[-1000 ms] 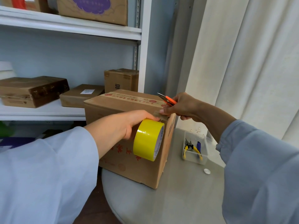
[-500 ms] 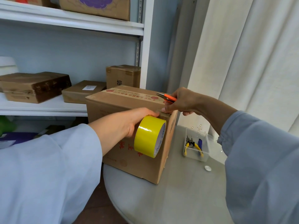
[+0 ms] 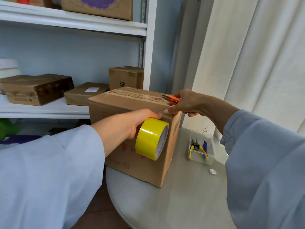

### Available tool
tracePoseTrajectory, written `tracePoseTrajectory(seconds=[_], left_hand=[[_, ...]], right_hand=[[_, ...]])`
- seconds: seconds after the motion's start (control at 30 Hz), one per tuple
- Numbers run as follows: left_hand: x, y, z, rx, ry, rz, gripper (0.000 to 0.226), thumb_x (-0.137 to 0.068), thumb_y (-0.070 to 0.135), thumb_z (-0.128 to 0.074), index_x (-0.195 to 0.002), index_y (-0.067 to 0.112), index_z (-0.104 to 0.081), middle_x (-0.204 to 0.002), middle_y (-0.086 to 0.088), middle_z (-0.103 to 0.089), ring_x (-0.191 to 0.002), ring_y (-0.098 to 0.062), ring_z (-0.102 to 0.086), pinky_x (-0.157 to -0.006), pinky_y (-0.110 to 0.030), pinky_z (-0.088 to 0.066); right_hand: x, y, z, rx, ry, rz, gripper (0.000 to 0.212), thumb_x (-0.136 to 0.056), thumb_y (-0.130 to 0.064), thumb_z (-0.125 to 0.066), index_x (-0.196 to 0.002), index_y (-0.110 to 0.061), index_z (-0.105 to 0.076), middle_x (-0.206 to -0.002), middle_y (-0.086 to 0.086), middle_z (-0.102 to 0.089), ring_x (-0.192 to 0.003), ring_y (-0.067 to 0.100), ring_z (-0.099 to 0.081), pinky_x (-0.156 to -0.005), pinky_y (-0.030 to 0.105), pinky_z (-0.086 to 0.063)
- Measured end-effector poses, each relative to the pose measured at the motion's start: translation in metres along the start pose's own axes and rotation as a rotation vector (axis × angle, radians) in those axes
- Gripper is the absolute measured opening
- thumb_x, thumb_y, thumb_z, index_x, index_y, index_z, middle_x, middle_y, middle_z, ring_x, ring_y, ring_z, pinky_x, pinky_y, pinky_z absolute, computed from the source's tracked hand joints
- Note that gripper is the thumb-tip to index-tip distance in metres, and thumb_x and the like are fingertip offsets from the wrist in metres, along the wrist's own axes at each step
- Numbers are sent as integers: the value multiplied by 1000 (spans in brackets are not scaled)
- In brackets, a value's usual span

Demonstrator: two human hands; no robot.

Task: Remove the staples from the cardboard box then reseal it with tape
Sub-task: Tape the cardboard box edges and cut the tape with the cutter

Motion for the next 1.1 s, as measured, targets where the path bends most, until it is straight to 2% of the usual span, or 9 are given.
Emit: tracePoseTrajectory(seconds=[0.17,0.37,0.43,0.53,0.67,0.73,0.83,0.93,1.1], left_hand=[[2,-2,-3,-17,8,10,29,-89,40,-60,-79,13,-58,-67,-8,-60,-59,-22,-58,-58,-28,-47],[4,-4,-2,-8,11,14,30,-89,41,-60,-79,13,-58,-69,-9,-60,-61,-23,-58,-59,-30,-47],[4,-5,-3,0,1,18,30,-89,41,-59,-79,13,-58,-69,-9,-60,-61,-23,-58,-60,-30,-48],[3,-5,-3,7,-5,13,30,-90,41,-58,-81,13,-58,-69,-8,-60,-61,-23,-58,-61,-29,-48],[3,-8,-3,7,2,20,29,-88,44,-60,-78,16,-60,-63,-5,-63,-58,-20,-59,-55,-26,-47],[3,-7,-3,23,-7,14,26,-88,42,-60,-79,18,-63,-62,-2,-66,-59,-18,-60,-55,-25,-47],[2,-5,1,-5,2,-23,28,-85,40,-65,-100,16,-66,-88,-7,-71,-76,-21,-64,-67,-30,-51],[0,-4,2,-57,2,-52,42,-83,37,-68,-118,13,-61,-115,-13,-67,-96,-26,-63,-83,-35,-50],[-3,-7,4,-60,-9,-11,29,-84,33,-66,-106,16,-62,-95,-9,-66,-82,-23,-62,-75,-32,-50]], right_hand=[[2,18,-7,-80,-42,-66,37,-84,-38,-69,-107,-11,-59,-69,3,-50,-57,11,-41,-48,22,-34],[4,33,-11,-271,-73,-101,8,-97,-27,-55,-98,-19,-56,-68,3,-61,-50,8,-34,-42,18,-32],[7,29,-11,-240,-94,-88,22,-92,-41,-59,-99,-20,-57,-72,4,-62,-51,9,-34,-44,19,-31],[10,20,-14,-147,-120,-34,52,-62,-60,-67,-96,-21,-59,-72,3,-58,-52,9,-35,-47,21,-30],[4,26,-7,-99,-75,-68,34,-91,-39,-61,-107,-10,-58,-73,4,-62,-48,9,-35,-44,21,-30],[-1,23,-2,-7,-17,-64,47,-89,-47,-58,-108,-4,-59,-73,4,-61,-49,10,-38,-44,21,-31],[-7,10,-11,83,-9,-35,67,-77,-64,-60,-114,-9,-57,-74,3,-52,-58,11,-43,-49,22,-33],[-12,11,-16,89,-53,-81,69,-79,-65,-59,-119,-9,-55,-71,3,-50,-57,12,-42,-49,23,-33],[-6,19,-12,-17,-5,-85,45,-93,-47,-54,-110,-6,-58,-65,3,-46,-51,10,-36,-45,21,-29]])
Point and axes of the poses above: each hand's wrist, its own x-axis away from the middle knuckle, its own z-axis out of the back of the hand, y = z × x, the point moved 7 cm from there along -x, towards the middle knuckle
